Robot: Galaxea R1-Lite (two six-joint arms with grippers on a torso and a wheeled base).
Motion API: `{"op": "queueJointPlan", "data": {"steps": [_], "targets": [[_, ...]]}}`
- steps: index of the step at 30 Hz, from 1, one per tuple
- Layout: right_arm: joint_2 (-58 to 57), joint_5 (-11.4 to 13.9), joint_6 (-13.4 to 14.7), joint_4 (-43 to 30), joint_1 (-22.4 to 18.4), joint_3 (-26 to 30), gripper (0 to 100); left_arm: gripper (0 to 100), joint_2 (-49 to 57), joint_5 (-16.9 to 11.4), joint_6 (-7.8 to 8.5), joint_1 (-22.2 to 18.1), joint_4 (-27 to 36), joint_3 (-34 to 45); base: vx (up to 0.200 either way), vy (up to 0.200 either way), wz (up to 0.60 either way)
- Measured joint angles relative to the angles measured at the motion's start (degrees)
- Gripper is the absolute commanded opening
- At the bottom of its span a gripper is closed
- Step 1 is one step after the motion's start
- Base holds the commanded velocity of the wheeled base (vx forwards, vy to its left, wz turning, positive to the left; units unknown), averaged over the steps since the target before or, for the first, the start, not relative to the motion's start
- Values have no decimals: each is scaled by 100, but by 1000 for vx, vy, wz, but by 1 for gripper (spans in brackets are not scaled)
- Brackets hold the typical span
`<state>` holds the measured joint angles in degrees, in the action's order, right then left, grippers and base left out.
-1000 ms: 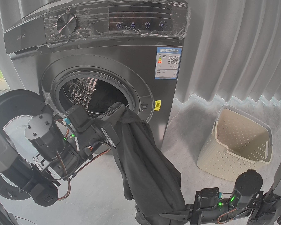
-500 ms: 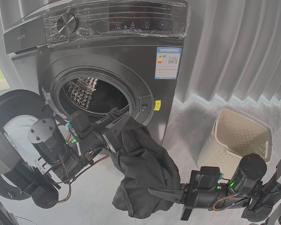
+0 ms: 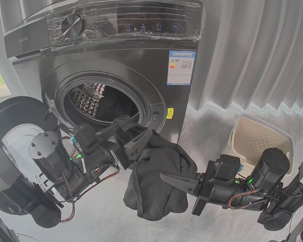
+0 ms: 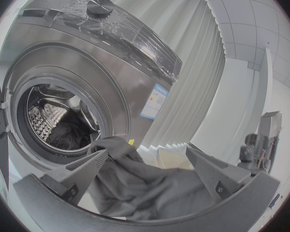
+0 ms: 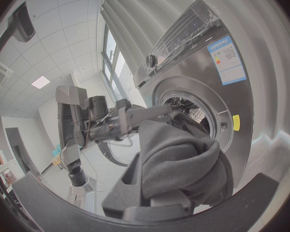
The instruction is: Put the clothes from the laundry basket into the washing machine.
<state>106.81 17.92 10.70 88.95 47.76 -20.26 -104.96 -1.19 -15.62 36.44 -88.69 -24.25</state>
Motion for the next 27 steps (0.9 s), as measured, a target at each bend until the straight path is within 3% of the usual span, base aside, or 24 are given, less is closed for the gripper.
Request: {"op": "queueJointPlan", "data": {"steps": [4, 9, 19, 23, 27], "targets": [[7, -35, 0, 0, -185, -212, 0, 100, 13, -26, -1, 156, 1, 311, 0, 0, 0], [32, -299, 0, -2, -438, -396, 0, 100, 24, -96, -1, 341, 6, 597, 0, 0, 0], [46, -308, 2, -2, -452, -468, 0, 100, 26, -101, 21, 356, 1, 652, 0, 0, 0], [49, -315, 2, -5, -455, -512, 0, 100, 26, -167, 276, 358, 0, 747, 0, 0, 0], [51, -361, 10, -5, -455, -647, 0, 100, 22, -327, 424, 369, 1, 901, 0, 0, 0]]}}
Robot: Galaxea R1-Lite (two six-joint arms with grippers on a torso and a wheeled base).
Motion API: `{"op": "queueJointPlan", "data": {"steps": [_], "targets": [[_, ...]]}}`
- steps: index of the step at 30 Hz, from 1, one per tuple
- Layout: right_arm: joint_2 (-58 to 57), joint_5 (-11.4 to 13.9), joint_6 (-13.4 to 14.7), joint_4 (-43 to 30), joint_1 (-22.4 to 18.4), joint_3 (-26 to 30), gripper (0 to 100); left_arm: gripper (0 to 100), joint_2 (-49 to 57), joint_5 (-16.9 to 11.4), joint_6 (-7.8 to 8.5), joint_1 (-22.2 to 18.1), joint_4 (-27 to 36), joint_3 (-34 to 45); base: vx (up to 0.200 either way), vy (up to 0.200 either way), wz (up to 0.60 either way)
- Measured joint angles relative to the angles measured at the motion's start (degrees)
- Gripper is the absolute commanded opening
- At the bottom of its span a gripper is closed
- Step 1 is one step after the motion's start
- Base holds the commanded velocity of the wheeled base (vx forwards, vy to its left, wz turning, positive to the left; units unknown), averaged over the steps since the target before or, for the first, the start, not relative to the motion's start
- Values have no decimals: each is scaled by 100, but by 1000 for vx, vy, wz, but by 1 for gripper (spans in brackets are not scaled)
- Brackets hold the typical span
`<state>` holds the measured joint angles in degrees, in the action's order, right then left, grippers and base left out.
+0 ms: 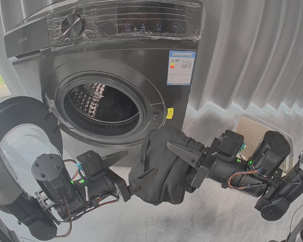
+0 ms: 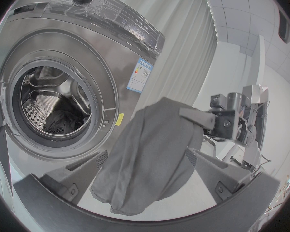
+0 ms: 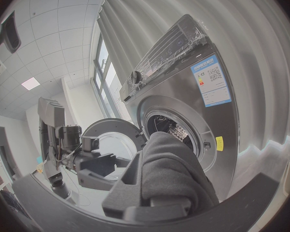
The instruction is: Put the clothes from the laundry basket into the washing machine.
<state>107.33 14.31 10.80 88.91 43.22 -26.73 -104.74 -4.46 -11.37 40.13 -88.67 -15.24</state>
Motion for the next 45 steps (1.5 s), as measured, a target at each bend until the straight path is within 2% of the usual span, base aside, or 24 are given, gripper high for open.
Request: {"op": "queueJointPlan", "data": {"steps": [4, 6, 11, 21, 26, 30, 32, 38, 41, 45], "targets": [[12, -257, 4, -1, 17, -123, 0, 100, -11, -104, 133, 57, 2, 141, 0, 0, 0], [28, -296, 6, -4, 50, -177, 0, 100, -20, -115, 158, 135, 0, 171, 0, 0, 0], [94, -417, 11, -1, 165, -284, 0, 100, -116, -100, 183, 479, -6, 194, 0, 0, 0], [428, -1013, 146, 0, 374, -758, 0, 100, -328, -108, 169, 725, -9, 94, 0, 0, 0], [561, -1087, 178, 0, 402, -1000, 0, 100, -518, -108, 224, 769, -9, -190, 0, 0, 0], [627, -1109, 222, 0, 422, -1078, 0, 100, -788, -90, 410, 788, -9, -419, 0, 0, 0], [646, -1112, 230, 0, 435, -1104, 0, 100, -926, -73, 446, 788, -6, -545, 0, 0, 0], [675, -1207, 246, 0, 466, -1172, 0, 100, -1295, 135, 464, 741, -9, -1008, 0, 0, 0], [668, -1319, 290, 0, 472, -1190, 0, 100, -1441, 217, 464, 628, -6, -1189, 0, 0, 0], [660, -1349, 351, 0, 483, -1187, 0, 100, -1559, 280, 462, 441, -1, -1309, 0, 0, 0]]}}
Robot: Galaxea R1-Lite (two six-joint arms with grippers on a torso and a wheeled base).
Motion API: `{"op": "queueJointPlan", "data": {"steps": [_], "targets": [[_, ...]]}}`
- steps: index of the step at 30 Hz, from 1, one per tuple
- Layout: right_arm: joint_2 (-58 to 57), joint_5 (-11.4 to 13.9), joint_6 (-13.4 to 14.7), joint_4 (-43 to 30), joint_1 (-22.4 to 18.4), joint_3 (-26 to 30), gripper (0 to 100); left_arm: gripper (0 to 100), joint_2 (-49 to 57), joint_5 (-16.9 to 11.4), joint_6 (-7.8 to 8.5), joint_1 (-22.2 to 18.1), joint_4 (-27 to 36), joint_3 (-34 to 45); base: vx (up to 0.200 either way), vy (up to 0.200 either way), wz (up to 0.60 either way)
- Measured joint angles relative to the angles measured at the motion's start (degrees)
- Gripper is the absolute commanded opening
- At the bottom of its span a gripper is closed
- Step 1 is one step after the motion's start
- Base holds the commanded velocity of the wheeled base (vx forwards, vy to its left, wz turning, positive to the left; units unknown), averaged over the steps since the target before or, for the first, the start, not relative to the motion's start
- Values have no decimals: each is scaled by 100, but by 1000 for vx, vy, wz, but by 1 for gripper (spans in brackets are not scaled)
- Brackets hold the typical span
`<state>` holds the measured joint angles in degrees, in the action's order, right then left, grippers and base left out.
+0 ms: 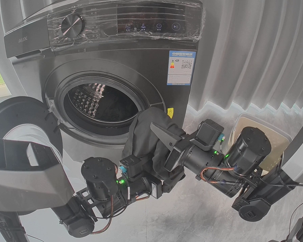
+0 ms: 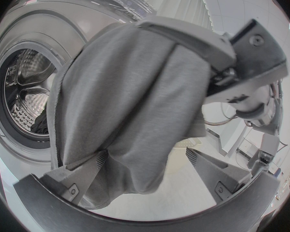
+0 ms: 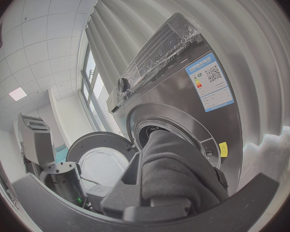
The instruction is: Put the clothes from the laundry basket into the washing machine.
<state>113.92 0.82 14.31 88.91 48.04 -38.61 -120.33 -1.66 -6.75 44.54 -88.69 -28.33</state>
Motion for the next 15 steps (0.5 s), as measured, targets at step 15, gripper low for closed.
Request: {"op": "queueJointPlan", "data": {"steps": [15], "targets": [[-13, -6, 18, 2, 7, -4, 0, 100, -222, 68, 6, -299, 4, -400, 0, 0, 0]]}}
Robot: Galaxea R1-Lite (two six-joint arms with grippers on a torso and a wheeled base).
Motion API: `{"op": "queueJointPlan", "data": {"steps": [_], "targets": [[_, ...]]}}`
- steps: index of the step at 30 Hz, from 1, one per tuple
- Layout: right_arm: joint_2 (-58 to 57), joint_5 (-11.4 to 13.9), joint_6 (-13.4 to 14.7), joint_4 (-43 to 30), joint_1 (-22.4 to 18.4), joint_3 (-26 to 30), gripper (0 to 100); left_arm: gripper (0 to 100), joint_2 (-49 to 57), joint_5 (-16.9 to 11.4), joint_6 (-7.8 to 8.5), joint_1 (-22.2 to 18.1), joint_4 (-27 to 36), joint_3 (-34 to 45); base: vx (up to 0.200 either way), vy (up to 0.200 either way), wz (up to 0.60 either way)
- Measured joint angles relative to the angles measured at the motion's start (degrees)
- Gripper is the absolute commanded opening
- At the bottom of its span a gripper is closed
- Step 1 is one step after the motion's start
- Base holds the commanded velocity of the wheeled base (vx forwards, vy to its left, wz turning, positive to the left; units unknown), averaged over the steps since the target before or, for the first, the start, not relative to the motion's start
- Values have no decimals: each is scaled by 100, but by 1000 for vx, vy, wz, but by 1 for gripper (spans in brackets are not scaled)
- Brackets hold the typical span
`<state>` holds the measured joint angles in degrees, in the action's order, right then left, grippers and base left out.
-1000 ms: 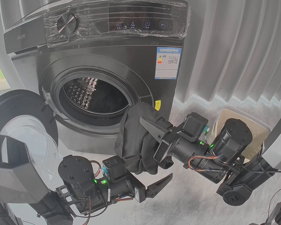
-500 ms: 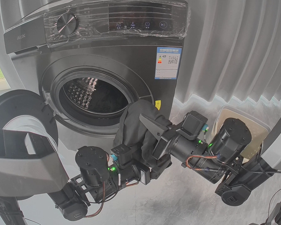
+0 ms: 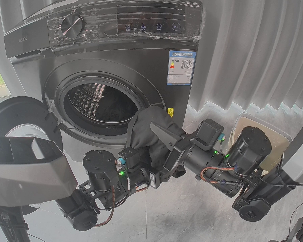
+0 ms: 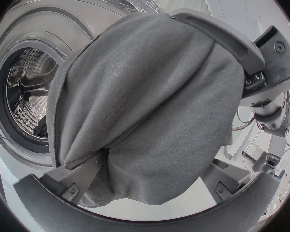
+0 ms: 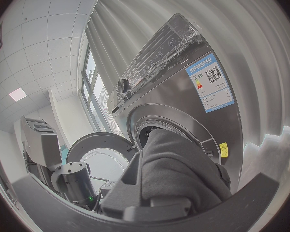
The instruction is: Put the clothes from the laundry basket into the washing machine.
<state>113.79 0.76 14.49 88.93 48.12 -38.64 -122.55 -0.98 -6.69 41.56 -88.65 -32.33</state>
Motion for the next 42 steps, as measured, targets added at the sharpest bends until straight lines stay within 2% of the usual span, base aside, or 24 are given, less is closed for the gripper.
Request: {"op": "queueJointPlan", "data": {"steps": [7, 16, 23, 24, 35, 42], "targets": [[-1, 0, 1, 2, 1, -7, 0, 100, -82, 2, 2, 33, 0, -127, 0, 0, 0], [0, -7, 0, 5, -2, -20, 0, 100, -154, -6, 5, 372, 0, -144, 0, 0, 0], [2, -7, 1, 5, 4, -27, 0, 100, -330, 0, -1, 290, -2, -367, 0, 0, 0], [2, -7, 4, 5, 11, -27, 0, 0, -363, 5, 0, 251, -4, -402, 0, 0, 0], [2, -10, 20, 5, 33, -20, 0, 0, -479, 124, -15, 152, -4, -628, 0, 0, 0], [2, -71, 12, 7, -165, -20, 0, 0, -258, 127, -6, 166, -4, -468, 0, 0, 0]]}}
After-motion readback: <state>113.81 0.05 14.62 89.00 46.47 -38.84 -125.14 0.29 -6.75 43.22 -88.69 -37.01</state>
